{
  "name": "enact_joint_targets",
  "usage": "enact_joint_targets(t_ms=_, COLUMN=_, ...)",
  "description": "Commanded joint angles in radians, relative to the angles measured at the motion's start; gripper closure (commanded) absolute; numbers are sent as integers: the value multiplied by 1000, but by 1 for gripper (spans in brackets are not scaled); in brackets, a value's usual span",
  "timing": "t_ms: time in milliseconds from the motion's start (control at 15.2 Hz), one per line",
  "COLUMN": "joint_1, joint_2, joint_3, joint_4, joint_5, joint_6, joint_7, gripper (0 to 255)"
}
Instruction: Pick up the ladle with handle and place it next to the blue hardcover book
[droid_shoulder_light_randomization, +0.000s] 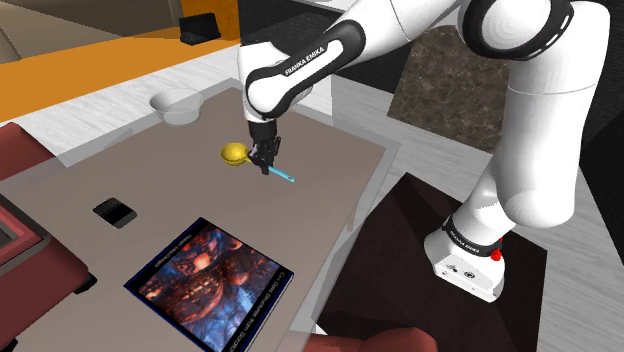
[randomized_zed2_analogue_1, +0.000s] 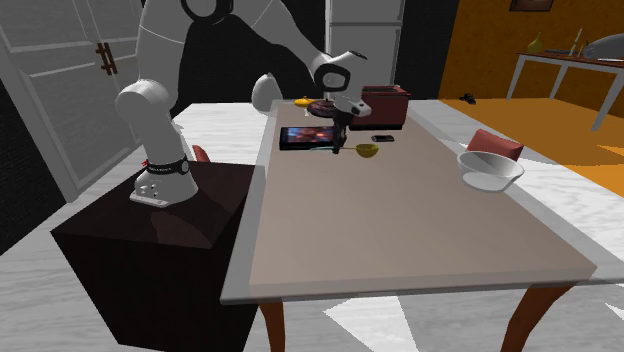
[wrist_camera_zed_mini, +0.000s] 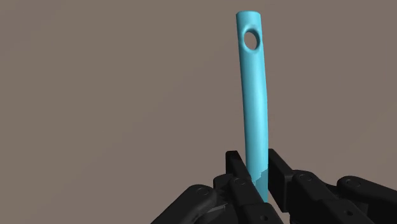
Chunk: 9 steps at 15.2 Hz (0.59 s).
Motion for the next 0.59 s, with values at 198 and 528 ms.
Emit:
enact_joint_targets(t_ms=198, joint_1=1, joint_2=43, joint_3=-1, joint_4=-9, joint_5=-1, joint_6=52, joint_7=-5, gripper=255)
enact_joint_targets(t_ms=528, joint_1=3, joint_2=90, joint_3=-2, joint_4=-12, joint_5=-2, joint_6=102, joint_7=-8, gripper=255)
